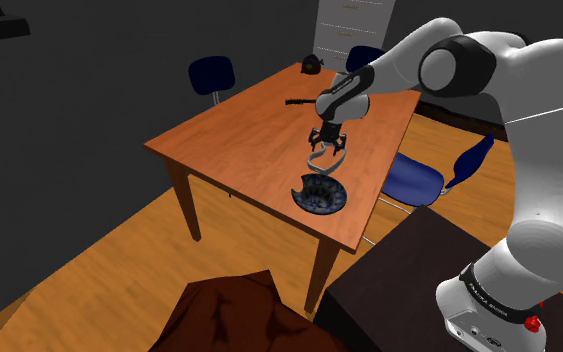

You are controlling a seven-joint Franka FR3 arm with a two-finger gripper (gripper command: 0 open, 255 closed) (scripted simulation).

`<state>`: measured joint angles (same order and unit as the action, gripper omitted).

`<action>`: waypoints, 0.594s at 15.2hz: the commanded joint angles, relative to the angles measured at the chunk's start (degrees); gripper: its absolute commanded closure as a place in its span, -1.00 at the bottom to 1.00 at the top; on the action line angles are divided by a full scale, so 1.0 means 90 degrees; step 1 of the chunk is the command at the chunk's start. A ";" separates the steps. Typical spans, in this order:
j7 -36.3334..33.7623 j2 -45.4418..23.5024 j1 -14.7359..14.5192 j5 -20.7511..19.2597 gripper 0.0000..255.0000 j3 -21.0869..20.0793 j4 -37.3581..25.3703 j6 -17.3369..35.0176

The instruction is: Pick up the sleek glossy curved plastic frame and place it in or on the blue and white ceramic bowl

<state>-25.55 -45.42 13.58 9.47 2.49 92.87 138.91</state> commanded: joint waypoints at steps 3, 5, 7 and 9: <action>-0.0001 -0.0045 -0.0004 0.0005 -1.00 -0.0005 -0.0002 0.0047; -0.0001 -0.0045 -0.0004 0.0005 -1.00 -0.0005 -0.0002 0.0047; -0.0001 -0.0045 -0.0004 0.0005 -1.00 -0.0005 -0.0002 0.0046; -0.0001 -0.0045 -0.0004 0.0005 1.00 -0.0005 -0.0002 0.0046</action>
<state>-25.57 -45.76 13.59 9.48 2.51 92.87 139.25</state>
